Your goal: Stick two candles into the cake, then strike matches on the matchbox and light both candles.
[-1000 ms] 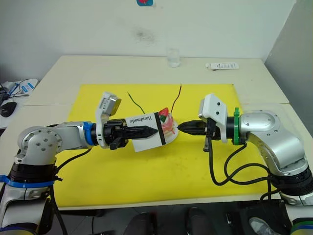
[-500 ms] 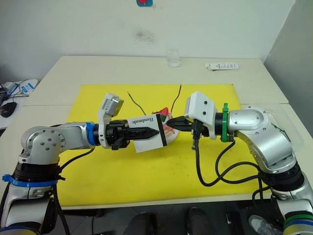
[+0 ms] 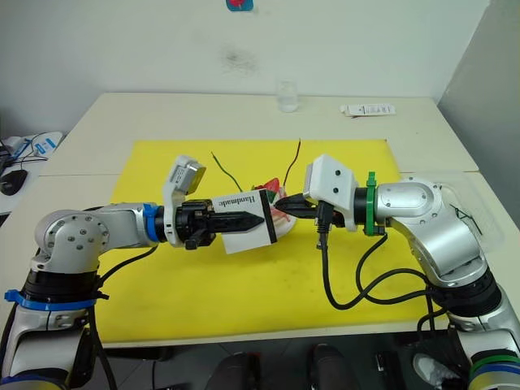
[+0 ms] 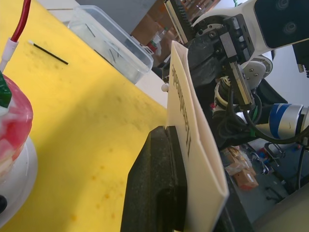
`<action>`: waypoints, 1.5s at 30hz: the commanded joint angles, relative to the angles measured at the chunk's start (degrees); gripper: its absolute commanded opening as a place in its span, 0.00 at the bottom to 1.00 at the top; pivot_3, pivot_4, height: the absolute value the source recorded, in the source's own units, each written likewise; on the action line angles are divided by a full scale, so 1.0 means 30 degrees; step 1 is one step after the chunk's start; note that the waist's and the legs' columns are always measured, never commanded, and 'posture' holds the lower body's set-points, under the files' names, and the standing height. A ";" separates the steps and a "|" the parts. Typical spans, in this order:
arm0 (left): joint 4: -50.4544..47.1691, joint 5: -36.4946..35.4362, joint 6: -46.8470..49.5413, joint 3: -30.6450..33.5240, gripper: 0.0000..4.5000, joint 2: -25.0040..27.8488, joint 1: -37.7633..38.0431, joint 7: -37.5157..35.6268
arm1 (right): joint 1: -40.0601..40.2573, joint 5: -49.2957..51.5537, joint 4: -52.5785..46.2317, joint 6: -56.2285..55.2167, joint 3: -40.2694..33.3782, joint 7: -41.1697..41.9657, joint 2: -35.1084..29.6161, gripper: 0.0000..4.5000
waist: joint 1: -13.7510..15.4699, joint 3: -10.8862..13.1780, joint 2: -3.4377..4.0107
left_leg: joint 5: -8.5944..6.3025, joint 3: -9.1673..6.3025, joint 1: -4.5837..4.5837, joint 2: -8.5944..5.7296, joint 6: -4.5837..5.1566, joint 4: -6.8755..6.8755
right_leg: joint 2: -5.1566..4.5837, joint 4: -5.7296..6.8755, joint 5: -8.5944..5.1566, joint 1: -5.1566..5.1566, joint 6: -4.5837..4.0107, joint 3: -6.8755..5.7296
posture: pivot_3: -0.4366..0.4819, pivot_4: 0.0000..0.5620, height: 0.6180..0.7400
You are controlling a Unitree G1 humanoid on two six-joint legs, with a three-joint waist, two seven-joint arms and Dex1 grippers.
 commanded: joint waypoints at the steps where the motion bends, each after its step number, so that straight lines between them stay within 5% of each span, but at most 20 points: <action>1: 0.0129 0.0167 -0.0103 0.0691 0.00 0.0132 -0.0229 -0.0370 | -0.0349 0.0270 -0.0622 -0.0129 -0.0657 0.0063 -0.0136 0.00 | 0.0000 0.0000 0.0000 | 0.0000 -0.0001 0.0001 0.0000 0.0000 0.0000 | 0.0000 0.0002 0.0000 0.0000 0.0000 0.0000 | 0.48 0.27 1.00; 29: 0.0205 0.0725 0.0171 0.0702 0.00 -0.0552 -0.1033 -0.0957 | -0.0473 -0.1603 -0.0297 -0.1039 0.1162 -0.0005 0.0431 0.00 | -0.0004 0.0000 0.0001 | 0.0000 -0.0002 -0.0001 0.0001 0.0001 0.0037 | 0.0001 0.0033 0.0000 0.0000 0.0000 0.0001 | 0.48 0.27 1.00; 34: 0.0903 0.0396 0.0304 0.1327 0.00 -0.1223 -0.1671 -0.0377 | 0.0222 -0.2077 -0.0818 -0.2817 0.2913 0.3318 -0.1171 0.00 | 0.0001 0.0000 0.0000 | -0.0001 -0.0006 -0.0008 -0.0003 0.0002 0.0065 | 0.0001 0.0035 0.0000 0.0005 0.0001 -0.0005 | 0.48 0.27 1.00; 38: 0.2278 0.0601 0.0234 0.2135 0.00 -0.1741 -0.2586 0.0174 | 0.2268 0.0236 -0.3113 -0.2056 0.2813 0.9410 -0.6676 0.00 | 0.0398 0.0021 0.0007 | -0.0008 -0.0072 -0.0095 -0.0002 0.0013 0.0173 | 0.0014 0.0024 0.0000 0.0000 0.0001 -0.0064 | 0.48 0.27 1.00; 45: 0.1480 0.0667 0.0585 0.2550 0.00 -0.1801 -0.1681 0.0405 | -0.0384 0.1366 0.0756 0.0020 -0.0274 0.7040 -0.5601 0.00 | -0.0120 0.0027 -0.0005 | -0.0031 -0.0003 -0.0006 -0.0001 0.0054 0.0211 | -0.0004 0.0071 0.0051 0.0030 0.0021 0.0012 | 0.48 0.27 1.00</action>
